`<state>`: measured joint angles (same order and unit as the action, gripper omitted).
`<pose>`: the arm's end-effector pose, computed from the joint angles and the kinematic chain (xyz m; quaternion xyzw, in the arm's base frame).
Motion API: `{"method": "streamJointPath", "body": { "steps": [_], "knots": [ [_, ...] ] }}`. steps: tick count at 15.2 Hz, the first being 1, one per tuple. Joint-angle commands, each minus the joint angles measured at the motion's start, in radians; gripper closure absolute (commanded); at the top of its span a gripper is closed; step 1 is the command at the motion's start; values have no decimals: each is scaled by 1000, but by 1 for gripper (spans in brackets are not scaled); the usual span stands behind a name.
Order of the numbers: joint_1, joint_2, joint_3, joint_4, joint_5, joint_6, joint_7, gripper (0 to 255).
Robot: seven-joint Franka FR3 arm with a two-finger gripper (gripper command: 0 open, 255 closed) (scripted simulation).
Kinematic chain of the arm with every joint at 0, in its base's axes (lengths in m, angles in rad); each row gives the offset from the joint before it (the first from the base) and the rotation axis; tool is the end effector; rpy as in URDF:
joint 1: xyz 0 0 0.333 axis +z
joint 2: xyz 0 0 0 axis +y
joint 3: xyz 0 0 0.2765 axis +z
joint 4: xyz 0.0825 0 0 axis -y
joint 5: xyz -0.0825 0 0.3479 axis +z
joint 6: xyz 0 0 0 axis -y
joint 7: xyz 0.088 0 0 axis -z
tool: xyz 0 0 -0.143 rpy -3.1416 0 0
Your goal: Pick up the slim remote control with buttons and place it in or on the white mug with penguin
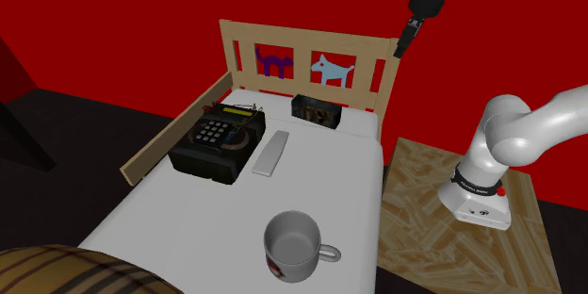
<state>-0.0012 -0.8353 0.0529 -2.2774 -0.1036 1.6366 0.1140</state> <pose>0.2988 0.0059 0.5837 0.9920 -0.0393 0.1016 0.0639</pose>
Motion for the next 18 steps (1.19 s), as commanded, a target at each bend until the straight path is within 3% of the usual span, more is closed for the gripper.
{"method": "streamJointPath", "body": {
  "steps": [1,9,18],
  "knots": [
    [0,0,0,0,0,0,0,0],
    [-54,130,192,-51,111,123,392,0],
    [-140,410,398,28,162,273,833,0]
  ]
}}
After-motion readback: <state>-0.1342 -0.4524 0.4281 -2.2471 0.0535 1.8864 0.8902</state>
